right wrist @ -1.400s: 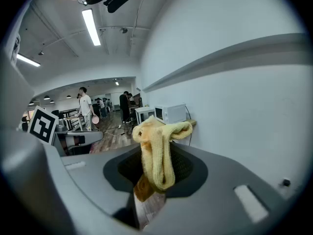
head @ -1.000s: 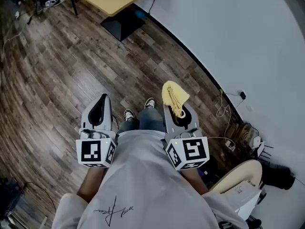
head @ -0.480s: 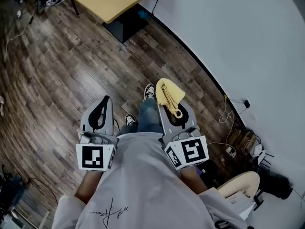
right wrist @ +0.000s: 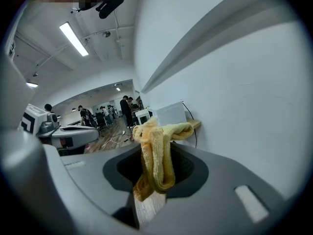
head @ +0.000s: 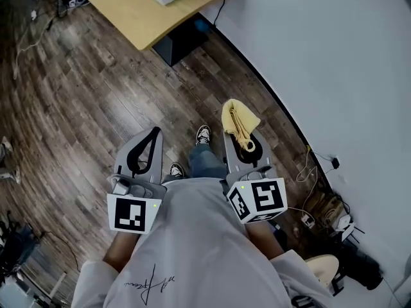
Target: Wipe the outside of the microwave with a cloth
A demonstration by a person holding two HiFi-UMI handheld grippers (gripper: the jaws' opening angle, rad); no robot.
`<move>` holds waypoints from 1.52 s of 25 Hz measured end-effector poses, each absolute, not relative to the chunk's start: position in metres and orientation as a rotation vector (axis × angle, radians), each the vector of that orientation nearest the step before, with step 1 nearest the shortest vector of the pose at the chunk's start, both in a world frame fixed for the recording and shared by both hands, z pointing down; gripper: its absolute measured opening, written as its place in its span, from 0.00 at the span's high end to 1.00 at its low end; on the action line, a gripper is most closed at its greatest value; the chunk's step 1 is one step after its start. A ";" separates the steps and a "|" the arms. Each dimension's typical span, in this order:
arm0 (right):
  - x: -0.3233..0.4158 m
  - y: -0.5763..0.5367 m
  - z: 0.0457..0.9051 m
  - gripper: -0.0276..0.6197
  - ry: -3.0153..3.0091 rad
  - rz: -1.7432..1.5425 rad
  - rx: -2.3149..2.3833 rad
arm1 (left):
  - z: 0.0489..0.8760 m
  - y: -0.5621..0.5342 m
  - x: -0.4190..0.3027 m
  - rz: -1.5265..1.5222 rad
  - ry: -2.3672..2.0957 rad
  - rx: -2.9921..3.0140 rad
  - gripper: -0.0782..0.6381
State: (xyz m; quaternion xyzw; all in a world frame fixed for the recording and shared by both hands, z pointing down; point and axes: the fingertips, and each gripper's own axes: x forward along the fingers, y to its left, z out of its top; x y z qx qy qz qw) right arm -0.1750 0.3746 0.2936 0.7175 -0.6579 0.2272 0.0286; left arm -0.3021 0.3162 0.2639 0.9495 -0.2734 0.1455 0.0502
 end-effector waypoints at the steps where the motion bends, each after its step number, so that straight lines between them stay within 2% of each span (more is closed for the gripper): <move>1: -0.166 0.367 0.295 0.79 -2.032 0.701 2.203 | 0.264 0.310 -0.293 0.444 -0.837 2.884 0.90; 11: -0.094 0.316 0.307 0.79 -2.060 0.780 2.138 | 0.272 0.265 -0.245 0.537 -0.925 2.831 0.90; 21: -0.061 0.259 0.318 0.79 -2.055 0.768 2.043 | 0.276 0.212 -0.195 0.415 -0.936 2.822 0.90; 38: 0.021 0.069 0.293 0.79 -2.074 0.720 2.099 | 0.236 0.012 -0.125 0.278 -0.966 2.847 0.90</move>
